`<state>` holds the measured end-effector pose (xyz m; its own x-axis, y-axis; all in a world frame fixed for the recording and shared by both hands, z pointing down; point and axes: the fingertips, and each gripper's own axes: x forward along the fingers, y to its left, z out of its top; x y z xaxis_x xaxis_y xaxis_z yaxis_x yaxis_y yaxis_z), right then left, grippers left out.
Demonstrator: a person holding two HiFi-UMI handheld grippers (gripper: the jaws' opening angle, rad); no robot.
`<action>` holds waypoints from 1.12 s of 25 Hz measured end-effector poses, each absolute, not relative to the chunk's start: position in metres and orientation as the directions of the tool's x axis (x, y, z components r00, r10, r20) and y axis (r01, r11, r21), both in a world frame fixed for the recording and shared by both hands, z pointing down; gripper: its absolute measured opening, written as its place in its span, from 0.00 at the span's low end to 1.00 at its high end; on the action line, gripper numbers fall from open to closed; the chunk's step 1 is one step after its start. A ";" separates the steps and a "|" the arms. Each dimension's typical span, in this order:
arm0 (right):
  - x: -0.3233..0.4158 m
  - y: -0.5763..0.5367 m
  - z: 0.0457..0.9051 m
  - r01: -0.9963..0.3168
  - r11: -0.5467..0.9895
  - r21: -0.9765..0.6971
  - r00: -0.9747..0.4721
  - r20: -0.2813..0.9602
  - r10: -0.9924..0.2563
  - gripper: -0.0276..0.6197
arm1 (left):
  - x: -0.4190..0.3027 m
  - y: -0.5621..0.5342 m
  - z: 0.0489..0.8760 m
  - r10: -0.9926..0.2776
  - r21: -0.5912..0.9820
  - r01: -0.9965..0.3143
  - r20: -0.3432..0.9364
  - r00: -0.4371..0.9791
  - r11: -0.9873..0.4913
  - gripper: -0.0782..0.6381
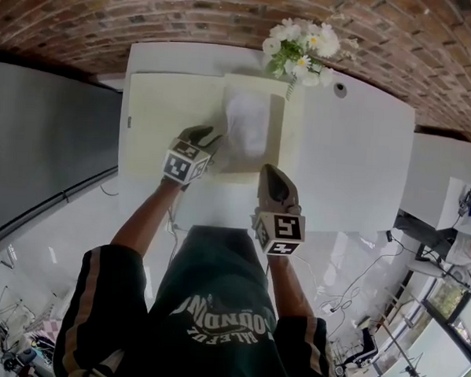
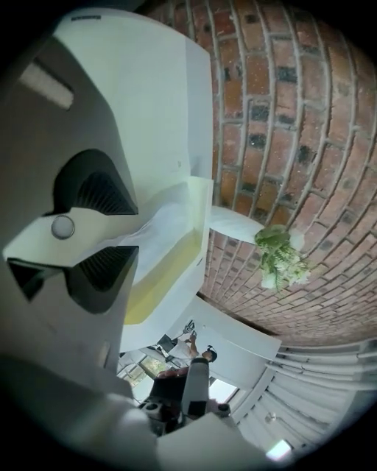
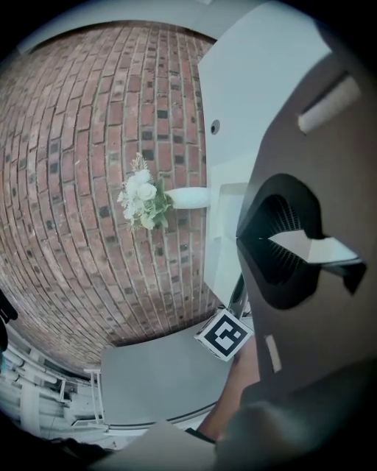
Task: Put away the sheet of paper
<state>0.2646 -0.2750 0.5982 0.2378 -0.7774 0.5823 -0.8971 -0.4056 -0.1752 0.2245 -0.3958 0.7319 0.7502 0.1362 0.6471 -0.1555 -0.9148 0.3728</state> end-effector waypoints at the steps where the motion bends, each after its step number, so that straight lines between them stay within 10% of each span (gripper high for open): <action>1: 0.263 -0.279 0.597 -0.902 -0.395 -0.176 0.230 0.578 -0.783 0.04 | 0.221 -0.399 0.726 0.116 0.362 -0.163 0.636 0.763 -0.918 0.29; 5: 0.253 -0.293 0.586 -0.922 -0.346 -0.172 0.199 0.556 -0.807 0.04 | 0.206 -0.410 0.697 0.030 0.317 -0.197 0.588 0.808 -0.928 0.13; 28: 0.248 -0.319 0.493 -0.974 -0.206 -0.097 0.161 0.347 -0.924 0.04 | 0.169 -0.401 0.561 -0.169 0.120 -0.239 0.417 0.893 -0.964 0.12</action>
<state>0.2482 -0.3185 0.4928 0.1611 -0.9239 0.3471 -0.9736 -0.2064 -0.0974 0.1688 -0.4008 0.5615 0.8932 -0.1692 0.4166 -0.2386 -0.9637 0.1201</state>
